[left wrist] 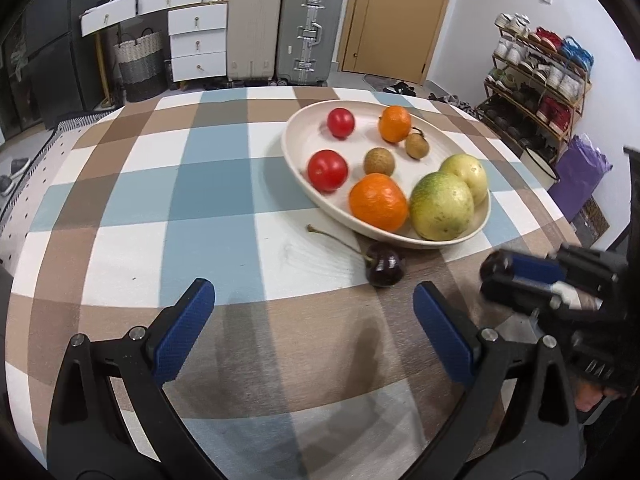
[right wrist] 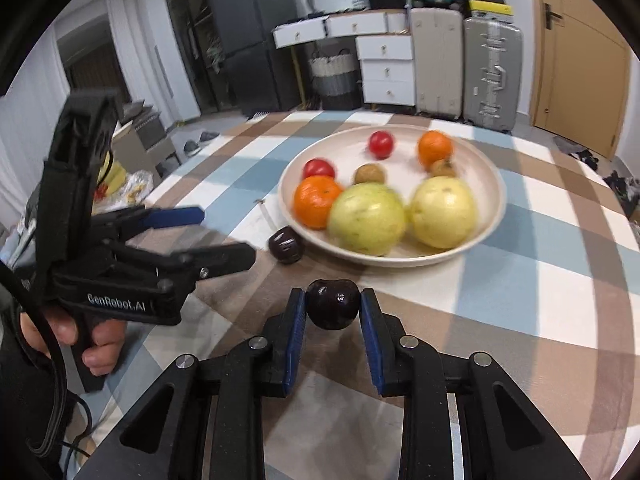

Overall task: Organize fruits
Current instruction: 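Grasp the other dark cherry with the left tool while the right lifts its cherry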

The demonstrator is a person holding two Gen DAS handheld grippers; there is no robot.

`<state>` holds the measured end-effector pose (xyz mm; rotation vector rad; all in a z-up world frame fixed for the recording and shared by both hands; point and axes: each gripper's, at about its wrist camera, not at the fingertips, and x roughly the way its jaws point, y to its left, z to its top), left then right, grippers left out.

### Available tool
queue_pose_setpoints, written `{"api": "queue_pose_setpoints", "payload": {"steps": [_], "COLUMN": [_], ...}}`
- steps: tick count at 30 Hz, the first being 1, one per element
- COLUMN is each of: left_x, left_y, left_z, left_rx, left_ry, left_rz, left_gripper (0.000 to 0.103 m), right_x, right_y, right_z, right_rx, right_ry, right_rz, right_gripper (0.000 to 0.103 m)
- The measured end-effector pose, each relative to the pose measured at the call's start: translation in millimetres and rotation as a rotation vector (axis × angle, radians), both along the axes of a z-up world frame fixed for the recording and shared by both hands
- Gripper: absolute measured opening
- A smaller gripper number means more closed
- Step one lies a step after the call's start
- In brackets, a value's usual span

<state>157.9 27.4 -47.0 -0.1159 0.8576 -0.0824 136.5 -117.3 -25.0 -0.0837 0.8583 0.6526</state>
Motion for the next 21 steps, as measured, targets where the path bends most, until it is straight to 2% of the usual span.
{"api": "queue_pose_setpoints", "payload": {"steps": [6,8,13,17,21], "left_x": [7,11,20,22,24], "left_y": [-21,-28,-41,-52,-55], "left_z": [-3,-3,-7,-7,-6], "left_rx": [0.061,0.081,0.069,0.085,0.077], "left_ry": [0.013,0.018,0.041,0.039,0.034], "left_rz": [-0.041,-0.06,-0.087,-0.12,-0.127], "left_gripper": [0.097,0.092,0.068,0.062,0.043], "right_x": [6,5,7,9,8], "right_y": [-19,-22,-26,-28,-29], "right_z": [9,12,15,15,15], "right_rx": [0.053,0.059,0.073,0.08,0.083], "right_ry": [-0.012,-0.025,-0.027,-0.023,-0.021], "right_rz": [-0.057,-0.064,-0.075,-0.087,-0.088], "right_gripper": [0.028,0.028,0.028,0.028,0.028]}}
